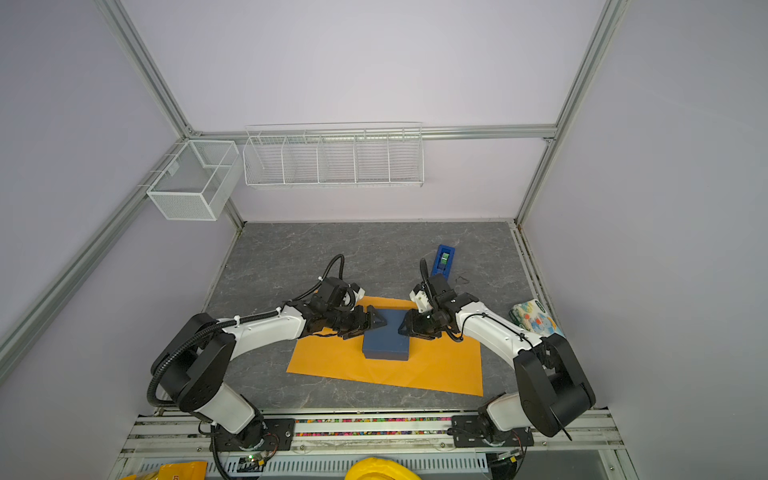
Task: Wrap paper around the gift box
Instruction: 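Lower the blue box onto the paper center with both grippers, then open the right gripper and draw it back while the left holds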
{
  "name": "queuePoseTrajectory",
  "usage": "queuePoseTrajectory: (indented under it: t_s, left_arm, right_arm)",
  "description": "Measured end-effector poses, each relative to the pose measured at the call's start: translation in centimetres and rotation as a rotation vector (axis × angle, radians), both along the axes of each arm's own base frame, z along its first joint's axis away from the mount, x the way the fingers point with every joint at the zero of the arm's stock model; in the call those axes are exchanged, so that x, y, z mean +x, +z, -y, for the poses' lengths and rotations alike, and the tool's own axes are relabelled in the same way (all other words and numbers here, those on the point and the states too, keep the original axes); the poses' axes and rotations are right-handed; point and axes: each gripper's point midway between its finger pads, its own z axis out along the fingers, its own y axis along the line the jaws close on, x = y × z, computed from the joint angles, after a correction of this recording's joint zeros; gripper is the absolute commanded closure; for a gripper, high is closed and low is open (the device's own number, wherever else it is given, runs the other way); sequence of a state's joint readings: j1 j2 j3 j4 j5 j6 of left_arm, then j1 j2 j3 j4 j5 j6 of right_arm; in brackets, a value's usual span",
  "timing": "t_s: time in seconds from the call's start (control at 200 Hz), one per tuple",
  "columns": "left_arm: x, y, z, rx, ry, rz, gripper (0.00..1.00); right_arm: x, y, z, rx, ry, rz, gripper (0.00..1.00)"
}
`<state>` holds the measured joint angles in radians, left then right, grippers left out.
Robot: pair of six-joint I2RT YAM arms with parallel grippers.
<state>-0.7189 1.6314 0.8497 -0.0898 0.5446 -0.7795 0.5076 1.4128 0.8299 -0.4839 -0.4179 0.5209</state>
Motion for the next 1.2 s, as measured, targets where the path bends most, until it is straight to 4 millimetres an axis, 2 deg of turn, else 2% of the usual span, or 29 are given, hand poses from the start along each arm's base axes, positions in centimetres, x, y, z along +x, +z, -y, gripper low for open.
queuePoseTrajectory:
  t_s: [0.35,0.705,0.88,1.04,1.2]
  left_arm:
    - [-0.3,-0.3,0.1,0.029,-0.013,0.009,0.12]
    - [0.1,0.6,0.6,0.013,-0.025,0.027,0.12]
    - [0.0,0.7,0.7,0.005,-0.031,0.024,0.12]
    - [0.0,0.6,0.5,0.019,-0.027,0.025,0.12]
    - [0.5,1.1,-0.8,0.084,-0.006,0.062,0.12]
  right_arm:
    - [-0.7,-0.5,0.5,-0.014,-0.004,-0.016,0.56]
    - [-1.1,0.7,0.6,0.009,-0.012,0.002,0.58]
    - [-1.5,0.2,0.8,0.003,-0.017,-0.014,0.58]
    - [-1.7,-0.2,1.0,-0.007,-0.019,-0.022,0.55]
    - [-1.4,-0.1,1.7,-0.042,-0.038,0.004,0.43]
